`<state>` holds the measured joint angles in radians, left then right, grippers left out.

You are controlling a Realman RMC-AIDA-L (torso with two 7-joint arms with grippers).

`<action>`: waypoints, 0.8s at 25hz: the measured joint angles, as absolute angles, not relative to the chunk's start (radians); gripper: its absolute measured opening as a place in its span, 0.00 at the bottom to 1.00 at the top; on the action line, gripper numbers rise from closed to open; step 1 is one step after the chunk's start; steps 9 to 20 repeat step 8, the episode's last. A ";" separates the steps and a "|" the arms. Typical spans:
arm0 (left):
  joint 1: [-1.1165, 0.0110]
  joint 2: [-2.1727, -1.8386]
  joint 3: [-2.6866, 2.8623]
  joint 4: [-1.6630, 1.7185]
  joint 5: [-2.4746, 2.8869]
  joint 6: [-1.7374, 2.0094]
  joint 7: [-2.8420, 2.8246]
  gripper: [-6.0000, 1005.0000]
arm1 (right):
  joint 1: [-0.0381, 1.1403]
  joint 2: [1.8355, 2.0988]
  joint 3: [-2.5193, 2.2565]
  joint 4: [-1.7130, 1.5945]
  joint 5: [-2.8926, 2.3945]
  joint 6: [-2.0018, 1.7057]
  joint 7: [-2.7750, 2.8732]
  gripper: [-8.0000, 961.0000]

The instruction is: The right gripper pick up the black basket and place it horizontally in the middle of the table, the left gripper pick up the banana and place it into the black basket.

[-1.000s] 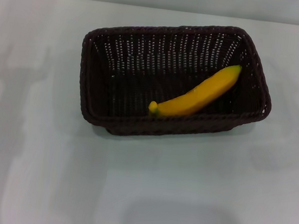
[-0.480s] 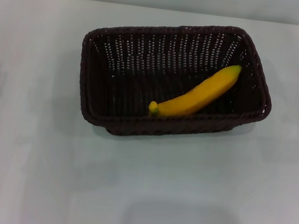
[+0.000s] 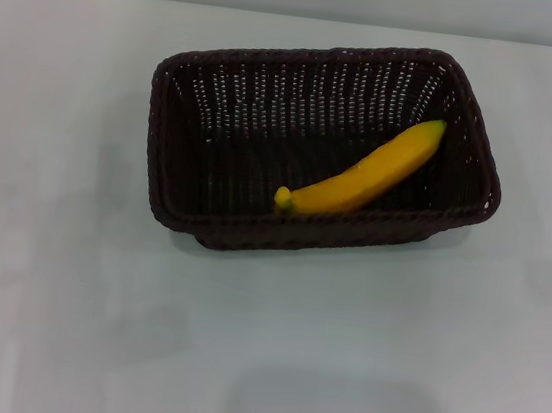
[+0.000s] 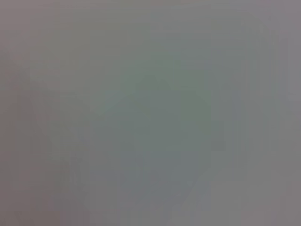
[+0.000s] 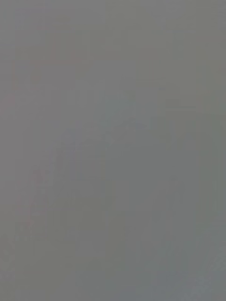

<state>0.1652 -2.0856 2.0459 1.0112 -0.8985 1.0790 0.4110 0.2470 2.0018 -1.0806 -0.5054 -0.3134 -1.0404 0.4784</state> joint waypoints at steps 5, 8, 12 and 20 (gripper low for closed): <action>0.150 -2.085 2.079 0.975 -0.954 1.130 0.404 0.89 | 0.245 2.002 -1.009 -0.445 -0.312 -1.104 0.481 0.70; 0.147 -2.084 2.104 0.970 -0.966 1.146 0.401 0.89 | 0.242 2.002 -0.985 -0.402 -0.311 -1.155 0.483 0.70; 0.147 -2.084 2.104 0.970 -0.966 1.146 0.401 0.89 | 0.242 2.002 -0.985 -0.402 -0.311 -1.155 0.483 0.70; 0.147 -2.084 2.104 0.970 -0.966 1.146 0.401 0.89 | 0.242 2.002 -0.985 -0.402 -0.311 -1.155 0.483 0.70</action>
